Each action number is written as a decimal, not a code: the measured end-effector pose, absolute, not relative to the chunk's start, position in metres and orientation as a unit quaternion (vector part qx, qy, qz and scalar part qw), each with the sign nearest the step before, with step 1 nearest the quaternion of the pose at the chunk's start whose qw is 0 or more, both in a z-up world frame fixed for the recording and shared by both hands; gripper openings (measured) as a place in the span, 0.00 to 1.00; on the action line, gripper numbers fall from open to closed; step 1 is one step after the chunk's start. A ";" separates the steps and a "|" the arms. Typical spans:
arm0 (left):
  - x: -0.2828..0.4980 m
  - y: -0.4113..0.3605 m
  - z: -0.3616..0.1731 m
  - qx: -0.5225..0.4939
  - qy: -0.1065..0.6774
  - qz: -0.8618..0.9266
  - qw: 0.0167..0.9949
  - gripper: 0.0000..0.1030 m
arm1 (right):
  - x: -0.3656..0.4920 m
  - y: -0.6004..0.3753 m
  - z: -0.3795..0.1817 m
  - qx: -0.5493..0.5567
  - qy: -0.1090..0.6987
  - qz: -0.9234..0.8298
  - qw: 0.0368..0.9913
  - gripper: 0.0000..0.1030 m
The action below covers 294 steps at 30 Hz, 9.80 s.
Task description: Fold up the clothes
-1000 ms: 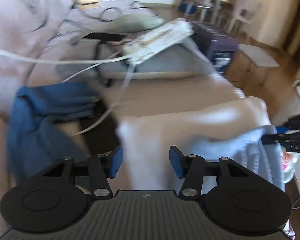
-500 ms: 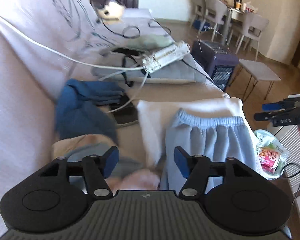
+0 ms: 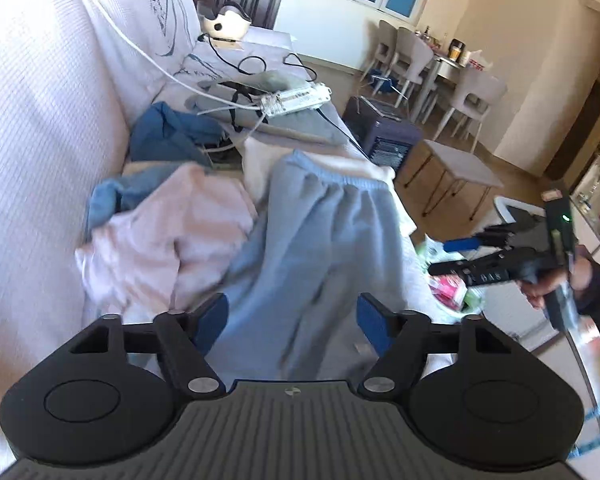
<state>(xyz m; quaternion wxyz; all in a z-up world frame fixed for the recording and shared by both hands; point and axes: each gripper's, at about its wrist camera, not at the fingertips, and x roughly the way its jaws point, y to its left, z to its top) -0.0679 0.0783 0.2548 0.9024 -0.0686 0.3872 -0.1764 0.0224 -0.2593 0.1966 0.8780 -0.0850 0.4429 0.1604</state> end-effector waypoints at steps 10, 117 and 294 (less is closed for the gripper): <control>-0.067 0.001 0.159 0.036 0.419 -0.271 0.866 0.55 | 0.004 -0.262 0.172 -0.038 0.482 0.128 0.866 0.51; 0.002 0.021 0.106 -0.051 0.435 -0.331 0.836 0.48 | -0.005 -0.342 0.172 -0.003 0.390 0.225 0.893 0.32; -0.116 0.176 0.156 -0.136 0.323 0.014 0.936 0.34 | 0.041 -0.088 0.194 -0.109 0.415 0.440 0.789 0.39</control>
